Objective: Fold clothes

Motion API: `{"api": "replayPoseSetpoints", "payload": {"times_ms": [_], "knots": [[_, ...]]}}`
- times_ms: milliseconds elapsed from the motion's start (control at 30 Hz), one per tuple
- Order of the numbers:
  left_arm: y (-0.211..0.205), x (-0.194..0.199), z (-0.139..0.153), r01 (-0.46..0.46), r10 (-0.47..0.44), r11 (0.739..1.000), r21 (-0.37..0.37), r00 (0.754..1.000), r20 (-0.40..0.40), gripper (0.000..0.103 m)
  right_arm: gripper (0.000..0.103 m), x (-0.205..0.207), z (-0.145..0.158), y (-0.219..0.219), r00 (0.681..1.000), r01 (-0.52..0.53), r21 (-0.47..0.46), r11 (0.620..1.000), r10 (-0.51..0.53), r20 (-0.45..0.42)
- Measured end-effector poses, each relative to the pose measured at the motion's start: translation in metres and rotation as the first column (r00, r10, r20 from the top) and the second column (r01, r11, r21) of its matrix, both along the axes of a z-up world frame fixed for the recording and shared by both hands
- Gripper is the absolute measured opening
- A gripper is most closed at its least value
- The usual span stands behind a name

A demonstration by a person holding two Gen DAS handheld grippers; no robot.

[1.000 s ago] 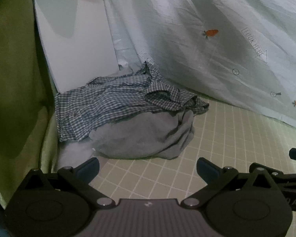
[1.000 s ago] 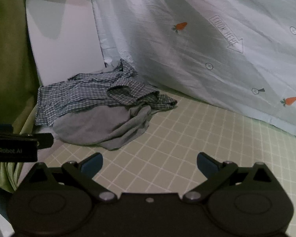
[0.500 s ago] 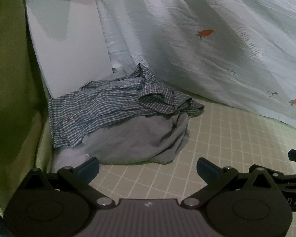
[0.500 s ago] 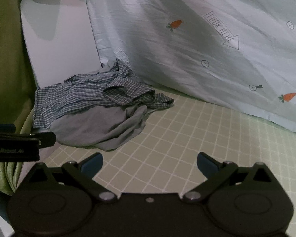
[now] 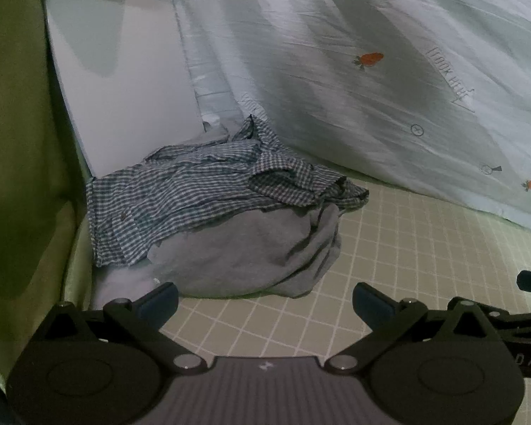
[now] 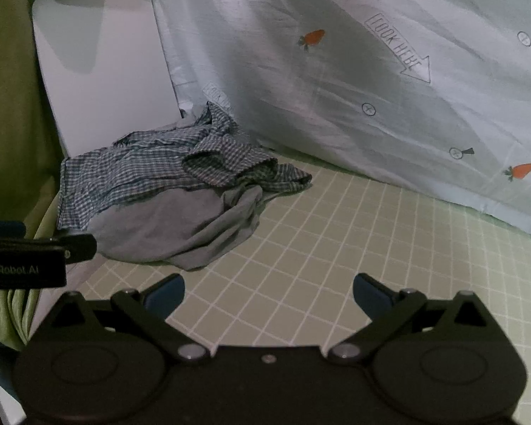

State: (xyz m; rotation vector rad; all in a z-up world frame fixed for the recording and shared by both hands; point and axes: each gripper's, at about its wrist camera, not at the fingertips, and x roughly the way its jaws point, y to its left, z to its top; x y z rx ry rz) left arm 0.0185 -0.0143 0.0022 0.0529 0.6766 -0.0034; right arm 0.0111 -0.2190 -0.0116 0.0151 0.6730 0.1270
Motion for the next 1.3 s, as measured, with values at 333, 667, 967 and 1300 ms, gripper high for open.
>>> {"api": "replayPoseSetpoints", "payload": {"times_ms": [333,667,967,1300], "knots": [[0.003,0.004,0.001,0.011,-0.011,1.000,0.003,1.000,-0.005,0.103,0.103,0.001,-0.003,-0.003,1.000,0.012,0.014,1.000,-0.012,-0.009],[-0.001,0.007,-0.002,0.018,-0.018,1.000,0.003,1.000,-0.012,0.103,0.102,0.004,-0.003,-0.006,1.000,0.021,0.018,1.000,-0.021,-0.018],[-0.005,0.013,-0.005,0.025,-0.025,1.000,0.009,0.999,-0.021,0.103,0.102,0.008,-0.006,-0.004,0.999,0.015,0.006,1.000,-0.015,-0.030],[-0.002,0.030,-0.010,0.009,-0.008,1.000,0.028,0.999,-0.034,0.103,0.103,0.026,-0.010,0.004,0.999,-0.020,-0.028,0.999,0.019,-0.029]]}}
